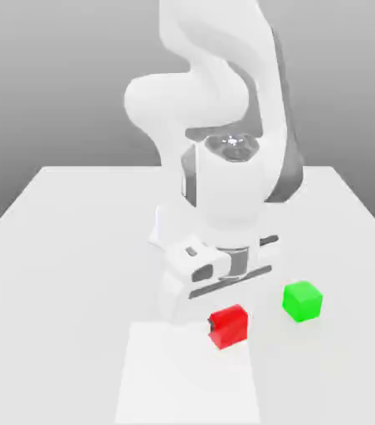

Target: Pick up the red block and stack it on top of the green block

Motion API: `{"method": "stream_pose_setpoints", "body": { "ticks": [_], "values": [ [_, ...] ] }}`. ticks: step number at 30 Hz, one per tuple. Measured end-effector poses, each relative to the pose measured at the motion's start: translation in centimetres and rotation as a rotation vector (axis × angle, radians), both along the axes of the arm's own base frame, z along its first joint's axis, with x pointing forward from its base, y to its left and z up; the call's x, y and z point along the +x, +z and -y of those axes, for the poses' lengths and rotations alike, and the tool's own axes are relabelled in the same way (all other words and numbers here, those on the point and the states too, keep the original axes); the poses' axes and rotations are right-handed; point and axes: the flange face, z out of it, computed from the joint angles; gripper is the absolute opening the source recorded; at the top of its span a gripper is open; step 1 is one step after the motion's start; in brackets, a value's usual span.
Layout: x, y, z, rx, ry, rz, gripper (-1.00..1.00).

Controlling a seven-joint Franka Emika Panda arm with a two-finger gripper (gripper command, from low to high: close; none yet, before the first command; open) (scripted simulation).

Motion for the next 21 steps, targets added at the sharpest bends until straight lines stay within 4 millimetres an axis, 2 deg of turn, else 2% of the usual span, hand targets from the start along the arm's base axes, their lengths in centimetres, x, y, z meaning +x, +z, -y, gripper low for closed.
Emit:
{"method": "stream_pose_setpoints", "body": {
  "ticks": [2, 4, 6, 21],
  "values": [
    [-0.3, 0.6, -0.5, 0.002, 0.082, -0.001, -1.0],
    [-1.0, 0.9, -2.7, 0.004, 0.23, -0.003, -1.0],
    [-1.6, 1.2, -3.8, 0.006, 0.356, -0.004, -1.0],
    [-6.9, 3.0, -11.5, 0.012, 1.313, -0.003, -1.0]
  ]
}}
